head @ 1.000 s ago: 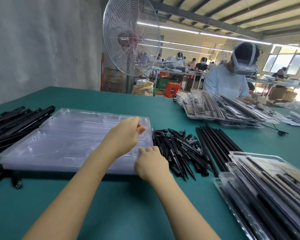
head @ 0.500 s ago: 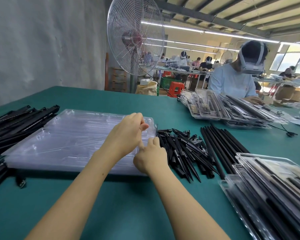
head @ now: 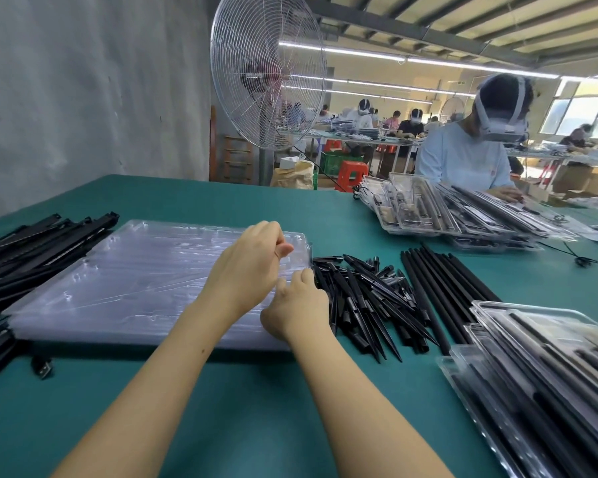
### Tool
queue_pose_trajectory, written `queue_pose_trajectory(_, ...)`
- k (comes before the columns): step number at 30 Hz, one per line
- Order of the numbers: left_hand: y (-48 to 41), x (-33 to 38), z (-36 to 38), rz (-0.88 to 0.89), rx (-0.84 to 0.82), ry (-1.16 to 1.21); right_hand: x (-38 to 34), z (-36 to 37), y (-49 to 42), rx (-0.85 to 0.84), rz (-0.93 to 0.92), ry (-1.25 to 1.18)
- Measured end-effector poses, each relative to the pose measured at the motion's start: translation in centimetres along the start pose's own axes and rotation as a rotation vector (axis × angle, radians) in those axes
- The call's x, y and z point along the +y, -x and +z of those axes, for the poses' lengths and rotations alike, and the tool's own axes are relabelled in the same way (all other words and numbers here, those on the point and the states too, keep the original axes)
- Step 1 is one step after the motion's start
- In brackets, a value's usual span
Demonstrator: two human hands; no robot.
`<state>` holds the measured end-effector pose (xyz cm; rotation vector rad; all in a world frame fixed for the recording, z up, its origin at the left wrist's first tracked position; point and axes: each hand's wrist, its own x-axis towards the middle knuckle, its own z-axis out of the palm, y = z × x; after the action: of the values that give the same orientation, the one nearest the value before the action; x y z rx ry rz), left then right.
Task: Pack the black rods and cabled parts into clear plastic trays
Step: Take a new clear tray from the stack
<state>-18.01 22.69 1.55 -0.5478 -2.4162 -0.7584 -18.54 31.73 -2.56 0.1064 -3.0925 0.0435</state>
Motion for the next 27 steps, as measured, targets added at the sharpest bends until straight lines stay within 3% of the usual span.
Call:
queue_pose_trajectory(5,0.1,0.4,-0.1,0.0,0.007,0.0,-0.5,-0.2,-0.3,-0.044,0.01,0.11)
queue_pose_trajectory(9,-0.4,0.5,-2.0,0.054,0.142,0.058,-1.0,-0.3,-0.5,-0.053,-0.007,0.22)
queue_pose_trajectory(12,-0.4,0.7,-2.5,0.081,0.071,0.063,-1.3,-0.5,-0.7,-0.061,-0.057,0.287)
queue_pose_trajectory(19,-0.1,0.9,-2.2,0.06,0.036,0.074,-0.1,0.0,-1.3,-0.116,-0.086,-0.16)
queue_pose_trajectory(27,-0.2,1.0,-2.8,0.088,0.086,0.075,-0.3,-0.9,-2.1,-0.027,-0.102,-0.098)
